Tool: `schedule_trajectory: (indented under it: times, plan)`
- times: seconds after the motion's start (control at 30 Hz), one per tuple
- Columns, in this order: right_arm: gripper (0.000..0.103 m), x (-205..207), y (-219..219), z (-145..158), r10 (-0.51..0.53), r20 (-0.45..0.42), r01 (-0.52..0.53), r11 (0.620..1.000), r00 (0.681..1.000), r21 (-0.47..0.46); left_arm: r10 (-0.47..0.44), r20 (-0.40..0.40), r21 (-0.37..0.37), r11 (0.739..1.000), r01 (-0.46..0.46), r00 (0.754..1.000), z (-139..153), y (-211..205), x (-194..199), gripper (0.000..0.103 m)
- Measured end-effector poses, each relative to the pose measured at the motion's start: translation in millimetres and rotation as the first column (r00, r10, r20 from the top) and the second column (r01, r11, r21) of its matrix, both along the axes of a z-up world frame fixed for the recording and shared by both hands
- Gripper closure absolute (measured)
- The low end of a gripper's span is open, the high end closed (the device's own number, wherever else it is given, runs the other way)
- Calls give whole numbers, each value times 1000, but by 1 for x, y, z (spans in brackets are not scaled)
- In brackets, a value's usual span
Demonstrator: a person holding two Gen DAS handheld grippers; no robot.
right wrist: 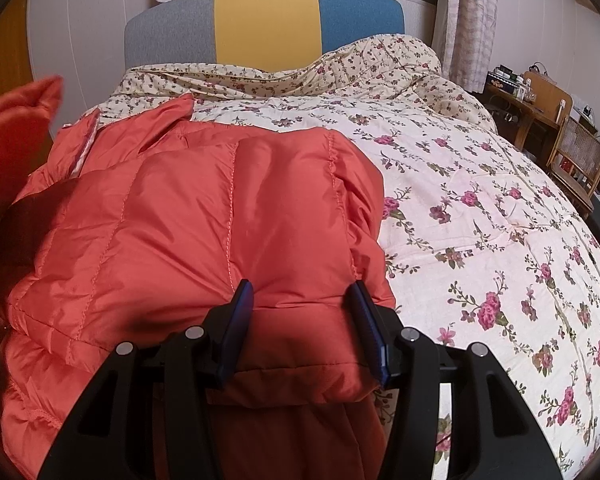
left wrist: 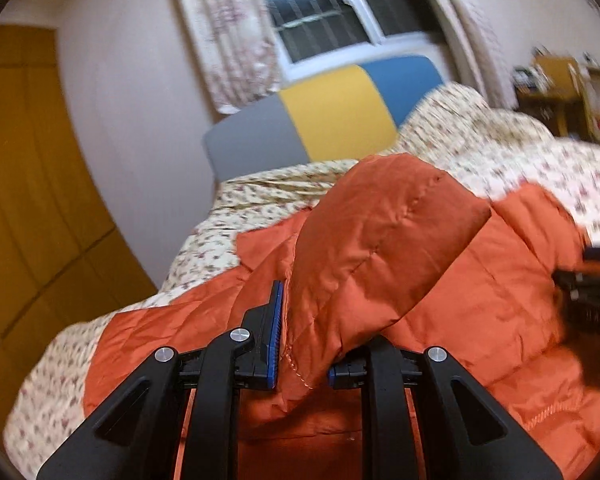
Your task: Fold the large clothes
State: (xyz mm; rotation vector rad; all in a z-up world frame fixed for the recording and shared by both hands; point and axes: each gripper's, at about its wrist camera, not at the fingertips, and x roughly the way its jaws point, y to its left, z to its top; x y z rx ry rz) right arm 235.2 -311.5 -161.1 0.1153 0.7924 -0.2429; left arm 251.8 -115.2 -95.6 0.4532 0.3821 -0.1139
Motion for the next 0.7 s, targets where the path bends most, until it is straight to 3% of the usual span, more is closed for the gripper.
schedule_trajectory:
  times: [0.17, 0.3, 0.43, 0.53, 0.6, 0.7]
  plan:
    - [53, -1, -1, 0, 0, 0, 0, 1000, 1000, -1, -79, -56, 83, 993, 84, 995, -18, -18, 1, 86]
    - [53, -1, -1, 0, 0, 0, 0, 1000, 1000, -2, -157, -89, 173, 970, 171, 984, -33, -36, -4, 86]
    - [53, -1, -1, 0, 1, 1, -1, 1000, 1000, 1, -150, -131, 255, 950, 180, 980, -45, -47, 0, 82]
    - [52, -1, -2, 0, 1, 0, -1, 1000, 1000, 0, -170, -141, 226, 954, 199, 975, -35, -44, -2, 54]
    - [52, -1, -2, 0, 1, 1, -1, 1000, 1000, 0, -200, -115, 133, 968, 214, 973, -16, -29, -11, 6]
    - [52, -2, -2, 0, 1, 4, -1, 1000, 1000, -1, -236, -90, 25, 971, 239, 968, 3, -9, -24, 4]
